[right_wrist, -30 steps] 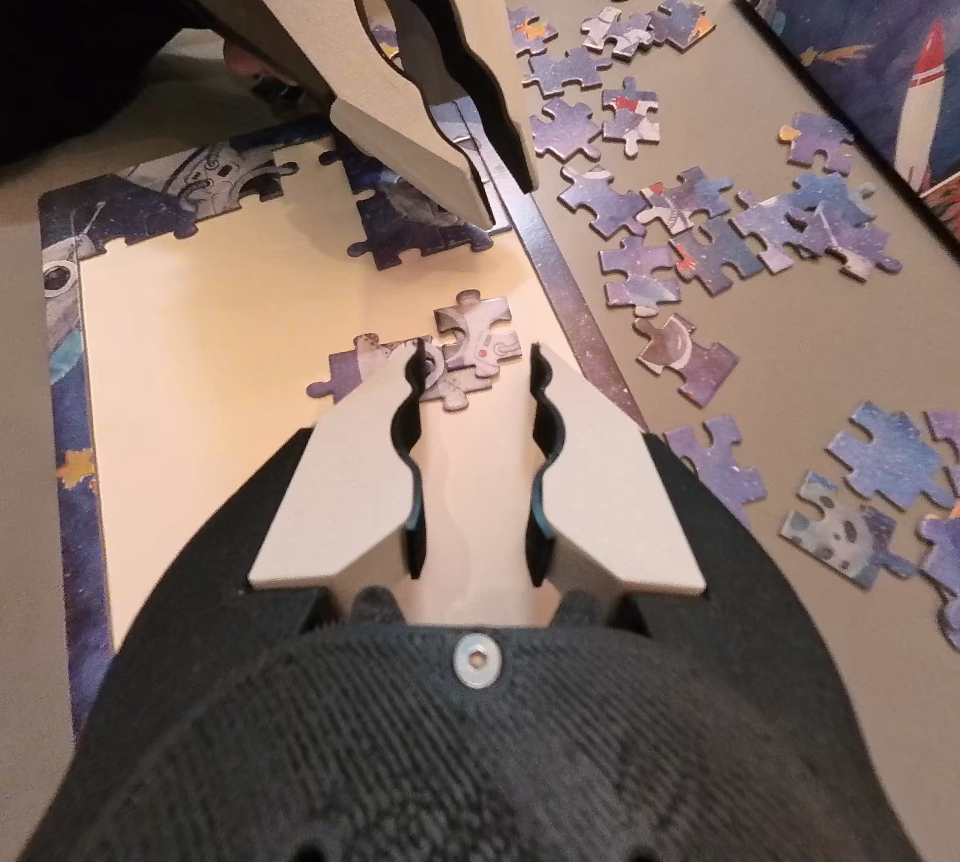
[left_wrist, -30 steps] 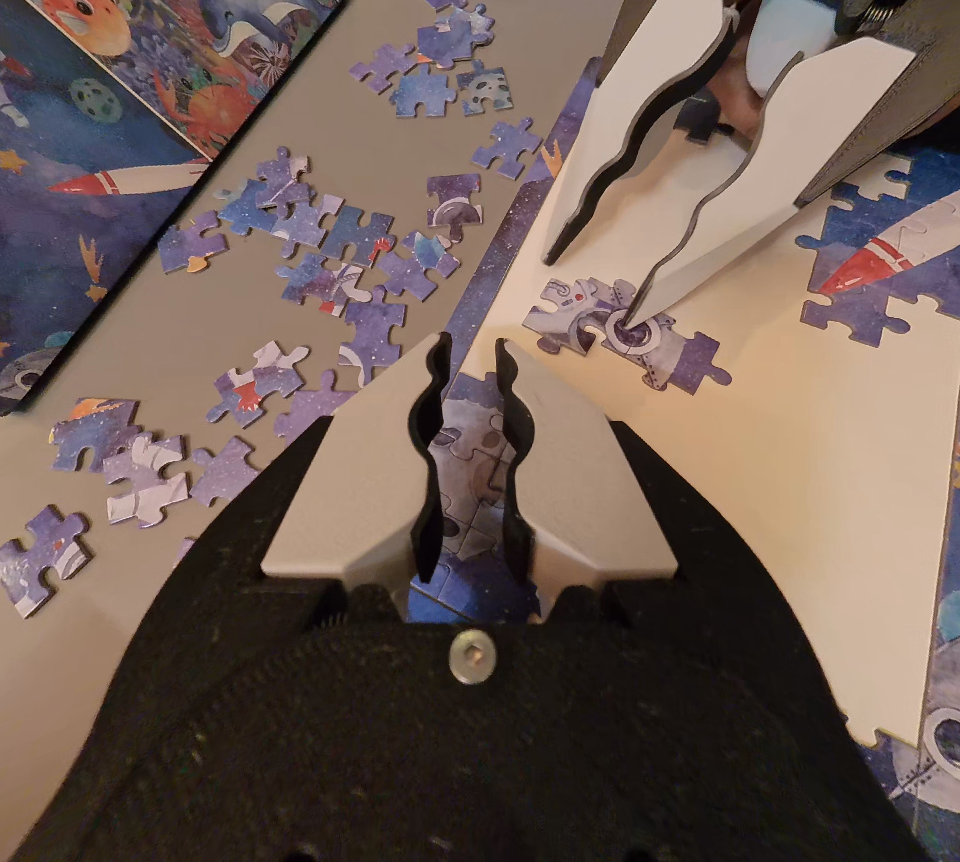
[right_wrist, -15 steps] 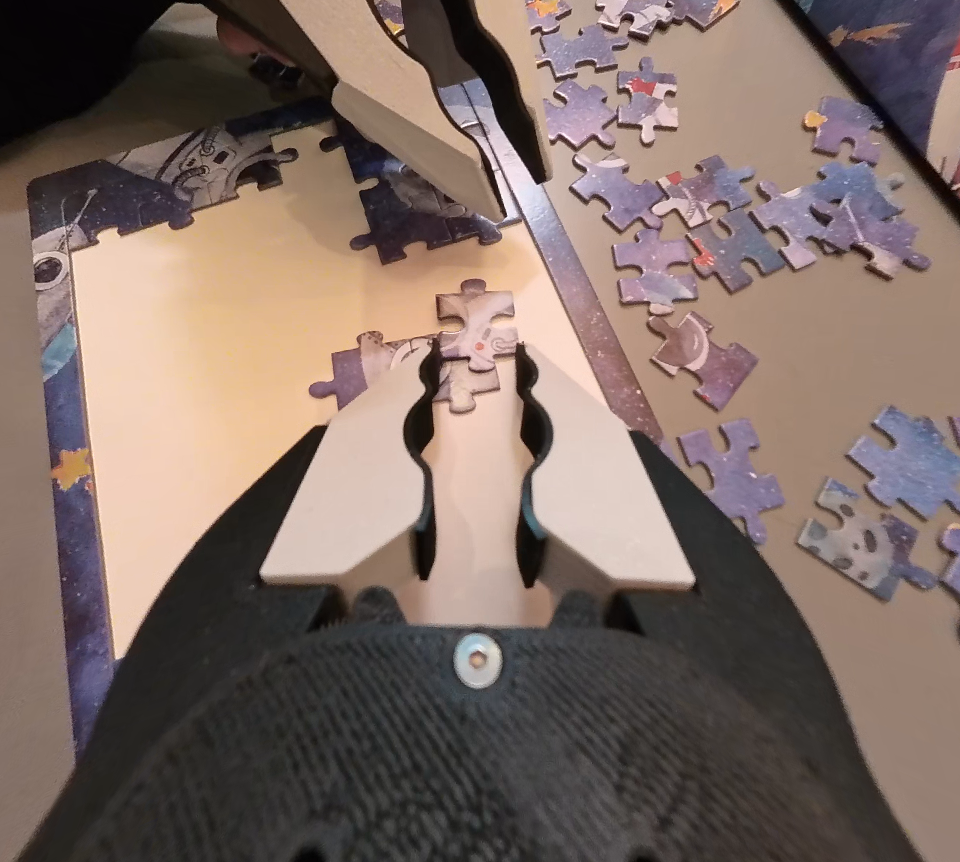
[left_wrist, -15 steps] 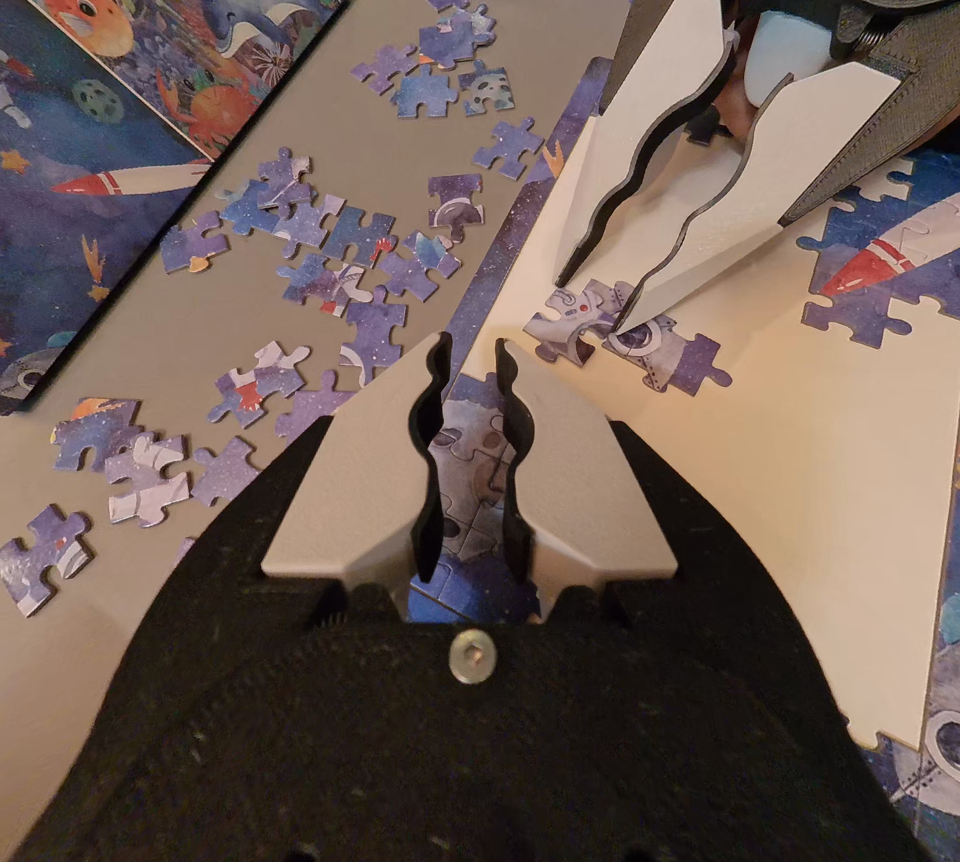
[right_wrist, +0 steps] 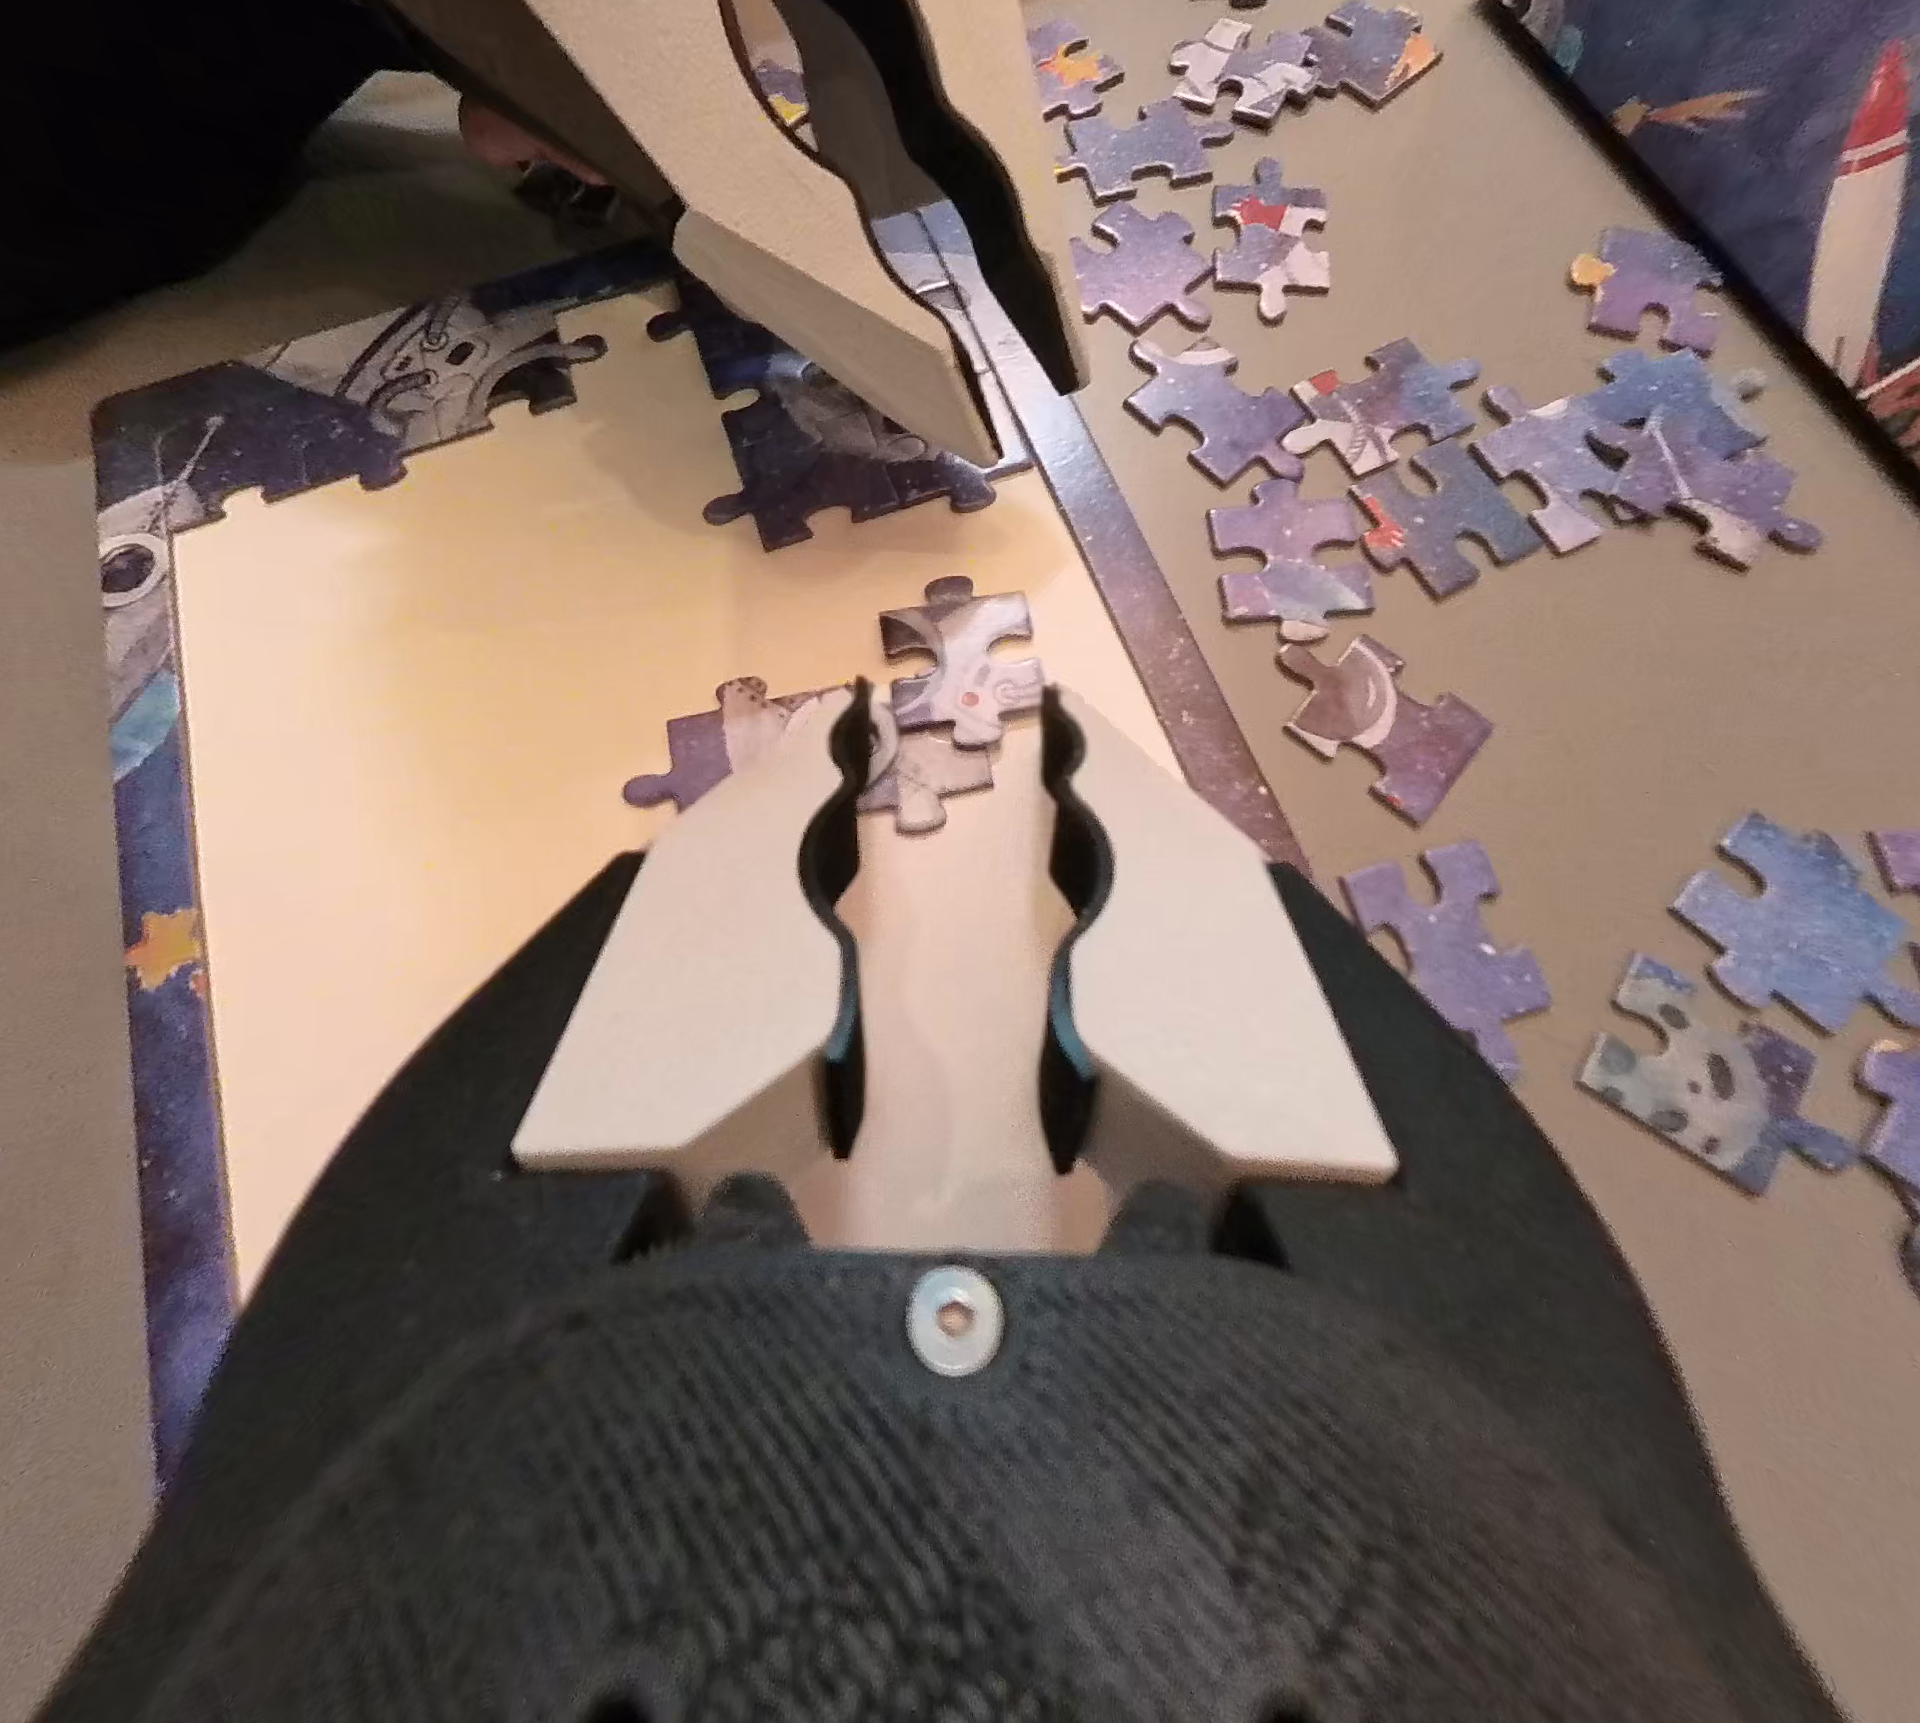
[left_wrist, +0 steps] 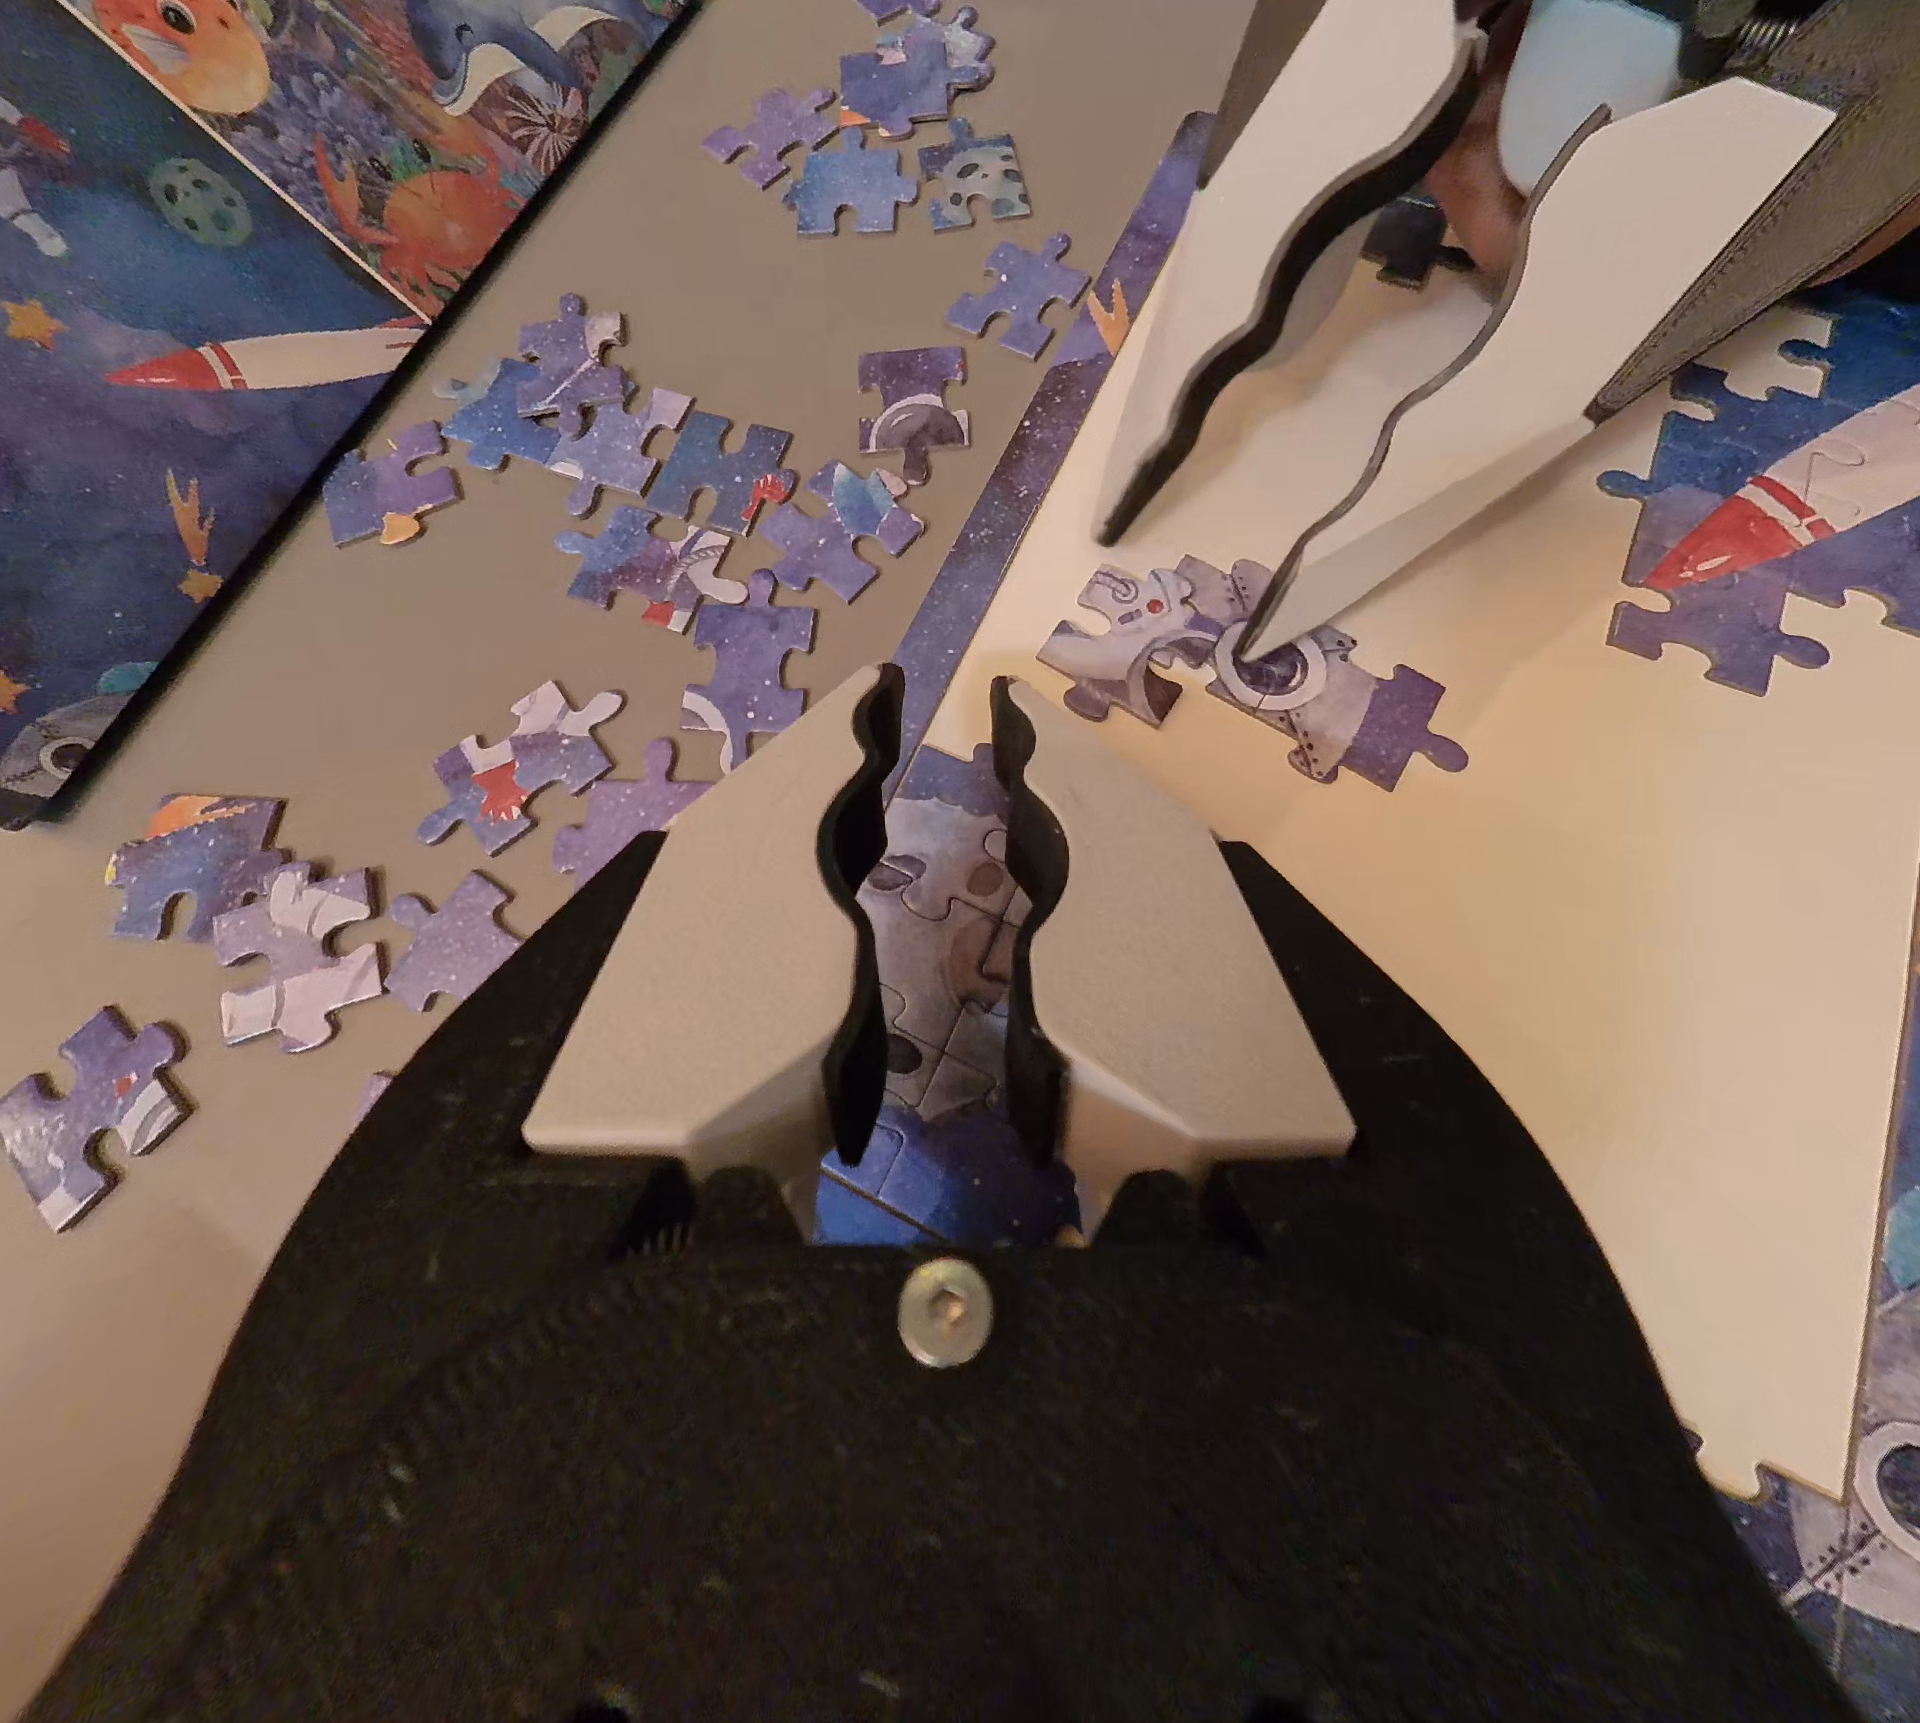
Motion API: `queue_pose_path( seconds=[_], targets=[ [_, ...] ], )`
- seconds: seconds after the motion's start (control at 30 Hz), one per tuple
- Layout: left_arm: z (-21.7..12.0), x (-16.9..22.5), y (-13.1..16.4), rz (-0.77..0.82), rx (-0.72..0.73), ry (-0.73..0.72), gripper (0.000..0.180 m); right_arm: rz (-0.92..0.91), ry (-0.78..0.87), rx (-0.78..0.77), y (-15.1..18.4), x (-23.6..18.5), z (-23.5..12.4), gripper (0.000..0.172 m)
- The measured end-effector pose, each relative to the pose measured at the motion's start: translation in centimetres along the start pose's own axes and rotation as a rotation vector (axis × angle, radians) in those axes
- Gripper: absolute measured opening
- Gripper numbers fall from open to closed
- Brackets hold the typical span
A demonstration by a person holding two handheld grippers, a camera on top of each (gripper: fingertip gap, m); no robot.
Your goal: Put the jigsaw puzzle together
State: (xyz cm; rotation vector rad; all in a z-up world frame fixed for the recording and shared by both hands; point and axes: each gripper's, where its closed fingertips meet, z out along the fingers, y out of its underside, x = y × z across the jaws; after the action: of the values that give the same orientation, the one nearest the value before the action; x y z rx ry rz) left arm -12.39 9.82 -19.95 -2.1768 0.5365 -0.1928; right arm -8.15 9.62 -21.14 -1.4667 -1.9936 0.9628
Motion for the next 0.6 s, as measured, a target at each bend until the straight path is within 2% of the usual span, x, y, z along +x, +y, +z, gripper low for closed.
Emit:
queue_pose_path(
  seconds=[0.07,0.13,0.2,0.3,0.6],
  targets=[
    [0.0,0.0,0.0,0.0,-0.002,0.0,0.015,0.006,0.009,-0.012,0.1,0.2,0.2,0.041],
    [0.1,0.0,0.0,0.001,-0.003,0.0,0.015,0.004,0.019,-0.028,0.1,0.2,0.5,0.043],
    [0.1,0.0,0.0,0.001,-0.003,0.0,0.015,0.009,0.019,-0.042,0.2,0.2,0.8,0.042],
    [0.1,0.0,0.0,0.001,-0.003,0.0,0.015,0.027,0.009,-0.043,0.2,0.1,0.8,0.031],
    [0.0,0.0,0.0,0.003,0.001,-0.003,0.015,0.015,-0.018,0.002,0.0,-0.1,-0.7,0.03]
  ],
)
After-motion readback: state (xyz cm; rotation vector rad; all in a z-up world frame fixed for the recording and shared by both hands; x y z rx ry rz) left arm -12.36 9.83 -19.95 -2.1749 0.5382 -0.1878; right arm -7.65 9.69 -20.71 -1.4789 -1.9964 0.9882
